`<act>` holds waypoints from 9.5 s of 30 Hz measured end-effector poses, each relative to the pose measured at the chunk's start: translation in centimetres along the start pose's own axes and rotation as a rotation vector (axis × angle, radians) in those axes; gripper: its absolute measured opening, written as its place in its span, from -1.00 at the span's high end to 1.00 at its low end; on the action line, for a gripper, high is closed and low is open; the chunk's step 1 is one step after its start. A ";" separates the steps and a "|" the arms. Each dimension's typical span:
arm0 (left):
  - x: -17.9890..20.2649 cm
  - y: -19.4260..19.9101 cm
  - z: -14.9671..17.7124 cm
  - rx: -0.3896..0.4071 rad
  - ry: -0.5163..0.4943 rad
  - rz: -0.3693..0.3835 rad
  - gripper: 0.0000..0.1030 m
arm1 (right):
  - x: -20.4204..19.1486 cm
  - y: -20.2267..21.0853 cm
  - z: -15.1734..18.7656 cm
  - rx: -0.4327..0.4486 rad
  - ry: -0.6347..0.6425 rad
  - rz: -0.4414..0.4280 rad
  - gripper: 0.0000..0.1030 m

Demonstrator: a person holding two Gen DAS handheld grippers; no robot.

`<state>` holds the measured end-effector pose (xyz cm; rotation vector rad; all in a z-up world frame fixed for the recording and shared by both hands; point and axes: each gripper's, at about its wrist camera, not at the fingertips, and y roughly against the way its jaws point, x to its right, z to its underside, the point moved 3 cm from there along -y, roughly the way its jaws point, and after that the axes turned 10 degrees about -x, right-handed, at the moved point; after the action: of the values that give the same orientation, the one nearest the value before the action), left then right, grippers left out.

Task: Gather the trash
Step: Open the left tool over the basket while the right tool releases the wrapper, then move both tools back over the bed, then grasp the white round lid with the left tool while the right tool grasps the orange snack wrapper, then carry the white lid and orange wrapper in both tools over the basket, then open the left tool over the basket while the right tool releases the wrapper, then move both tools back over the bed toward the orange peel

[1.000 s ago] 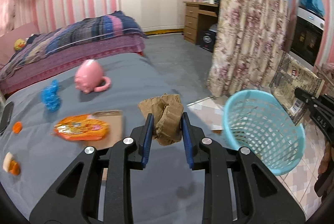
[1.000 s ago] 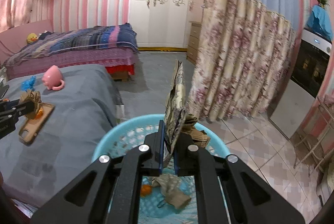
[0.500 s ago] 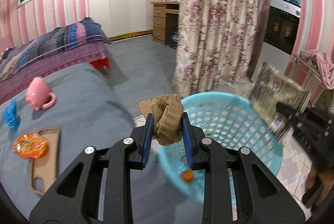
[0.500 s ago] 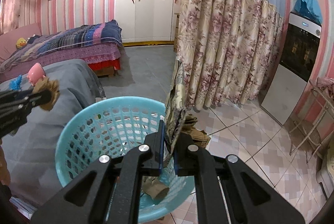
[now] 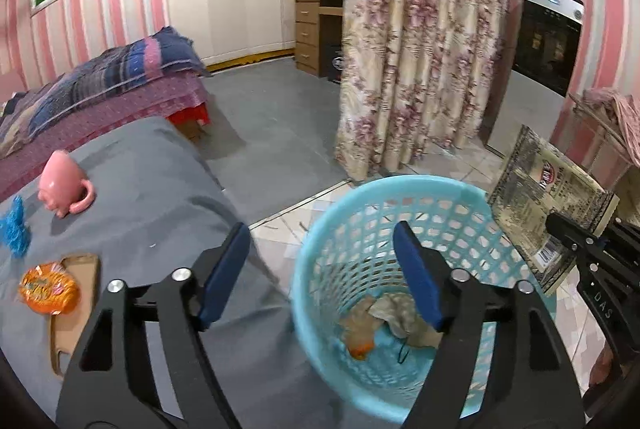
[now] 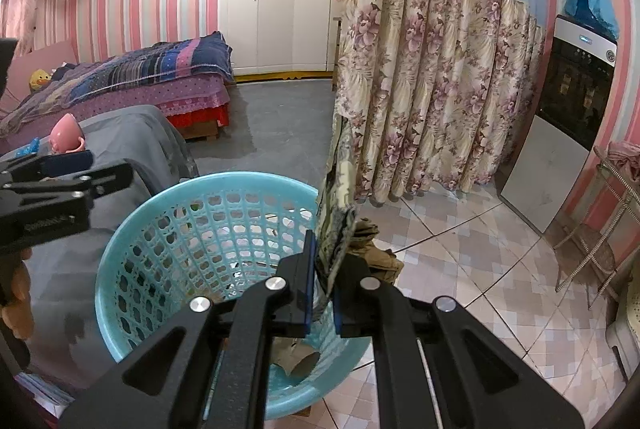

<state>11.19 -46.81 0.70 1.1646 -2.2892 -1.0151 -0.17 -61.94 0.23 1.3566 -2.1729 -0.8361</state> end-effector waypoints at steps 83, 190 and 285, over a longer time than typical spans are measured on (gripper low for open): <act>-47.1 16.2 25.8 -0.065 0.651 -0.389 -0.89 | -37.3 -0.4 -3.5 0.025 0.212 -0.210 -0.91; -27.0 13.5 8.9 0.048 0.340 -0.349 -0.18 | -19.7 4.6 -6.3 0.095 0.236 -0.220 0.86; -37.0 16.4 14.7 0.020 0.457 -0.453 -0.89 | -30.0 2.6 -4.0 0.063 0.201 -0.220 -0.91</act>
<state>15.13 -3.96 2.77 1.7637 -1.7213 -0.7613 13.31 -34.89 3.39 1.6573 -1.9362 -0.6799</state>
